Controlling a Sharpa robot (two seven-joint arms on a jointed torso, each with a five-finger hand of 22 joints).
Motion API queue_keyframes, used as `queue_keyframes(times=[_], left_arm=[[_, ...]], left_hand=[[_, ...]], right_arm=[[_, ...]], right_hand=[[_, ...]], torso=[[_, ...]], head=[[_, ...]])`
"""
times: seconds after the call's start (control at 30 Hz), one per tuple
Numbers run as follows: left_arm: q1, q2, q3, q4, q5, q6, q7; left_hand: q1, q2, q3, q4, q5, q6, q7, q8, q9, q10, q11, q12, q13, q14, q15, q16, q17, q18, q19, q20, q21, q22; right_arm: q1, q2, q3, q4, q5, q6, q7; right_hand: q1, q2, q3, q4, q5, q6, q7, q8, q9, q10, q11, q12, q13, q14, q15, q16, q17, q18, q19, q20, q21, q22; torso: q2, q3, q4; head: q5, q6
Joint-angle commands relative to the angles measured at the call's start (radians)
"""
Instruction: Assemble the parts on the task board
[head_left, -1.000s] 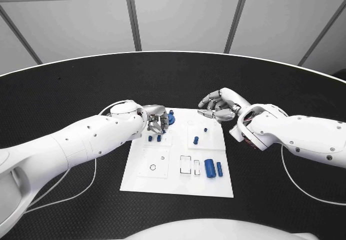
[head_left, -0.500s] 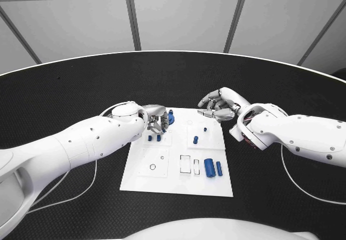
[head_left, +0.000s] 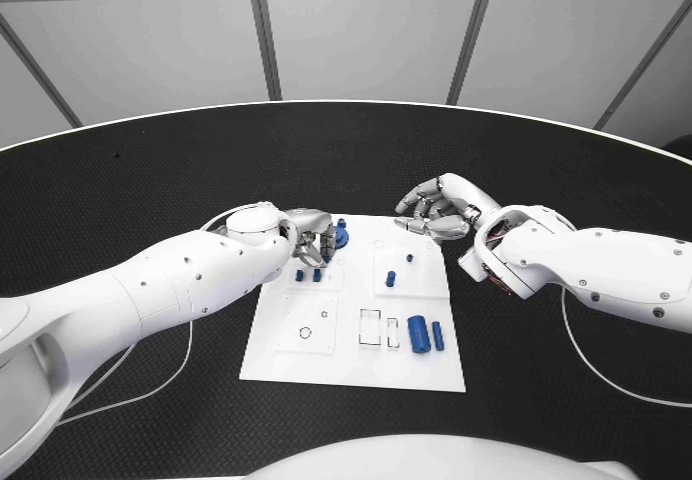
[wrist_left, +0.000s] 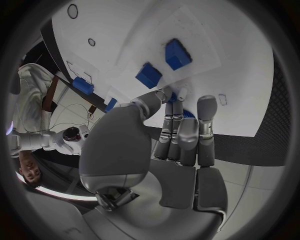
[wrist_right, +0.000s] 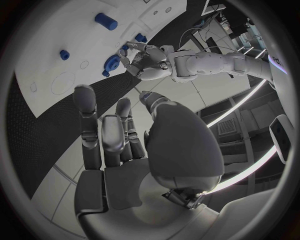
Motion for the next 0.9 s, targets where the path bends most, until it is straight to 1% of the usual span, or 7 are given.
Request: queue_keyframes(times=[0.03, 0.13, 0.23, 0.47, 0.63, 0.8, 0.9], left_arm=[[0.0, 0.0, 0.0, 0.0, -0.003, -0.001, 0.0], [-0.001, 0.0, 0.0, -0.001, -0.005, -0.004, 0.002], [-0.001, 0.0, -0.001, -0.002, -0.006, -0.011, 0.005], [-0.003, -0.002, -0.001, -0.003, -0.005, -0.045, 0.015], [-0.003, -0.007, -0.001, 0.004, 0.009, -0.069, 0.025], [-0.003, -0.018, -0.001, 0.015, 0.025, -0.089, 0.034], [-0.003, -0.025, -0.001, 0.022, 0.04, -0.097, 0.037]], left_hand=[[0.003, 0.014, 0.009, 0.0, 0.004, 0.013, 0.001, 0.005, -0.002, 0.015, -0.001, 0.003, -0.154, 0.005, 0.002, 0.002, -0.012, -0.013, 0.011, 0.002, 0.009, 0.009], [-0.004, 0.02, 0.013, 0.005, 0.003, 0.028, -0.002, 0.01, -0.001, 0.034, -0.005, 0.001, -0.155, 0.009, -0.002, 0.001, -0.022, -0.016, 0.023, 0.003, 0.022, 0.03], [-0.012, 0.032, 0.015, 0.013, 0.003, 0.044, -0.005, 0.014, 0.001, 0.052, -0.011, -0.002, -0.157, 0.01, -0.006, -0.003, -0.046, -0.019, 0.032, 0.001, 0.03, 0.044], [-0.016, 0.043, 0.02, 0.019, 0.003, 0.052, -0.005, 0.011, 0.001, 0.069, -0.013, -0.011, -0.159, 0.02, -0.009, -0.003, -0.038, -0.022, 0.043, -0.002, 0.04, 0.061], [-0.007, 0.045, 0.034, 0.01, 0.005, 0.054, -0.003, 0.004, 0.0, 0.085, -0.013, -0.024, -0.162, 0.026, -0.01, -0.005, -0.036, -0.023, 0.05, -0.005, 0.045, 0.068], [-0.004, 0.042, 0.046, 0.002, 0.007, 0.058, -0.001, -0.002, 0.0, 0.097, -0.011, -0.038, -0.164, 0.032, -0.01, -0.006, -0.032, -0.024, 0.055, -0.005, 0.049, 0.075], [-0.004, 0.04, 0.048, 0.001, 0.007, 0.059, -0.001, -0.003, 0.0, 0.1, -0.011, -0.041, -0.165, 0.033, -0.01, -0.006, -0.031, -0.025, 0.056, -0.005, 0.051, 0.076]], right_arm=[[0.0, 0.0, 0.0, 0.0, 0.0, 0.0, 0.0], [0.0, 0.0, 0.0, 0.0, 0.0, 0.0, 0.0], [0.0, 0.0, 0.0, 0.0, 0.0, 0.001, 0.0], [0.0, 0.001, 0.0, 0.0, 0.0, 0.001, -0.001], [0.0, 0.001, 0.0, 0.0, 0.0, 0.002, 0.0], [0.0, 0.001, 0.0, -0.001, 0.0, 0.002, 0.0], [0.0, 0.001, 0.0, -0.002, 0.0, 0.002, 0.0]], right_hand=[[0.0, -0.007, 0.005, 0.0, 0.005, 0.004, 0.0, 0.006, 0.001, 0.004, -0.001, 0.005, 0.001, 0.003, -0.003, -0.005, 0.001, 0.012, 0.01, 0.0, -0.002, 0.001], [-0.001, -0.007, 0.005, 0.0, 0.005, 0.005, 0.0, 0.007, 0.001, 0.005, -0.001, 0.006, 0.001, 0.004, -0.003, -0.004, 0.002, 0.012, 0.01, 0.0, -0.001, 0.002], [-0.001, -0.007, 0.005, 0.0, 0.005, 0.005, 0.0, 0.007, 0.001, 0.005, -0.001, 0.006, 0.001, 0.004, -0.003, -0.004, 0.002, 0.012, 0.01, 0.0, -0.001, 0.002], [-0.002, -0.007, 0.006, 0.001, 0.004, 0.005, 0.0, 0.007, 0.001, 0.006, -0.001, 0.007, 0.001, 0.004, -0.003, -0.004, 0.003, 0.012, 0.011, 0.0, 0.0, 0.003], [-0.002, -0.007, 0.006, 0.001, 0.004, 0.005, 0.0, 0.007, 0.001, 0.006, -0.001, 0.007, 0.001, 0.004, -0.003, -0.004, 0.003, 0.012, 0.011, 0.0, 0.0, 0.003], [-0.002, -0.007, 0.006, 0.001, 0.004, 0.005, 0.0, 0.007, 0.001, 0.006, -0.001, 0.007, 0.001, 0.004, -0.003, -0.004, 0.003, 0.012, 0.011, 0.0, 0.0, 0.003], [-0.002, -0.007, 0.006, 0.001, 0.004, 0.005, 0.0, 0.007, 0.001, 0.006, -0.001, 0.007, 0.001, 0.004, -0.003, -0.004, 0.003, 0.012, 0.011, 0.0, 0.0, 0.003]], torso=[[0.0, 0.0001, 0.0], [0.0, 0.0003, 0.0003], [0.0, 0.0002, 0.0004], [0.0, 0.0003, -0.0004], [0.0, -0.0001, 0.0], [0.0, -0.0004, 0.0011], [-0.001, -0.0006, 0.0006]], head=[[0.001, 0.0], [0.0, 0.0], [0.0, 0.0], [0.003, 0.002], [0.005, 0.003], [0.005, 0.003], [0.006, 0.003]])
